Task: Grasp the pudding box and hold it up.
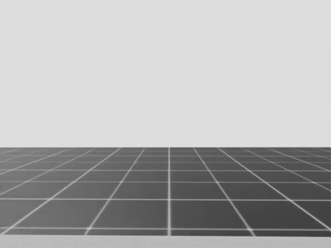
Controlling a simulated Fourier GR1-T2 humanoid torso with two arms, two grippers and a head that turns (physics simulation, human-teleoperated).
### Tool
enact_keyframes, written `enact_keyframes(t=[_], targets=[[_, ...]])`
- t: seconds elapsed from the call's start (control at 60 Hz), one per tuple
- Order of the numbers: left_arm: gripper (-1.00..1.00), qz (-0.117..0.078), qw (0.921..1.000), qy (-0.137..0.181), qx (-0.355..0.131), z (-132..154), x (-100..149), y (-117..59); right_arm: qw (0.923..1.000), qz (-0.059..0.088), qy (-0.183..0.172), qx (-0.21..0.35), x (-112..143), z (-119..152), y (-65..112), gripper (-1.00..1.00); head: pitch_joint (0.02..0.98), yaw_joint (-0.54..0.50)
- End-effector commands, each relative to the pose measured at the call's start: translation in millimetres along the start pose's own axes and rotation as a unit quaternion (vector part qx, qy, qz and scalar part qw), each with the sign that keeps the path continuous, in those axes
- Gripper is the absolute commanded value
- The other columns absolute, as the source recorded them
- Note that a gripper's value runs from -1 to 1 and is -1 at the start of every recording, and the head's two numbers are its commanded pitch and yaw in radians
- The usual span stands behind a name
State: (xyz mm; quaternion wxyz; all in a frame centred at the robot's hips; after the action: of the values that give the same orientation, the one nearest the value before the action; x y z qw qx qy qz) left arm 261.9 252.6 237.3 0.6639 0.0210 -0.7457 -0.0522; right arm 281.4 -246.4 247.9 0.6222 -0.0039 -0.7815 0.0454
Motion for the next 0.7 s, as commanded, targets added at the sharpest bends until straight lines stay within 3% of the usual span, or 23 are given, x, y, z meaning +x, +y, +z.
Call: enact_keyframes(t=[0.017, 0.05, 0.083, 0.1, 0.25, 0.483, 0.7], targets=[[-1.00, 0.001, 1.0000, 0.001, 0.001, 0.5, 0.2, 0.5, 0.9996, -0.004, 0.001, -0.026, -1.3, 1.7, 0.7, -1.00, 0.051, 0.02], [-1.00, 0.002, 1.0000, 0.001, 0.000, 0.4, 0.0, 0.5, 0.9998, -0.004, 0.004, -0.020, -1.3, 2.0, 0.2, -1.00, 0.060, 0.02], [-1.00, 0.003, 1.0000, 0.003, 0.000, 0.2, -0.4, 0.6, 0.9995, -0.027, 0.013, -0.008, -1.3, 0.5, -0.3, -1.00, 0.071, 0.02], [-1.00, 0.004, 1.0000, 0.003, -0.001, 0.1, -0.5, 0.6, 0.9994, -0.030, 0.014, -0.006, -1.4, 0.0, -0.4, -1.00, 0.077, 0.01], [-1.00, 0.008, 1.0000, 0.006, 0.000, -0.4, -0.7, 1.9, 0.9992, -0.029, 0.026, -0.001, -1.8, -1.7, -2.9, -1.00, 0.178, 0.01], [-1.00, 0.009, 0.9999, 0.008, -0.001, -0.7, -0.4, 3.7, 0.9991, -0.031, 0.029, -0.008, -2.0, -3.4, -3.1, -1.00, 0.461, 0.00], [-1.00, 0.007, 0.9999, 0.009, -0.002, -1.7, -1.8, 4.2, 0.9990, -0.033, 0.030, -0.007, -1.5, -3.4, -2.3, -1.00, 0.646, -0.04]])
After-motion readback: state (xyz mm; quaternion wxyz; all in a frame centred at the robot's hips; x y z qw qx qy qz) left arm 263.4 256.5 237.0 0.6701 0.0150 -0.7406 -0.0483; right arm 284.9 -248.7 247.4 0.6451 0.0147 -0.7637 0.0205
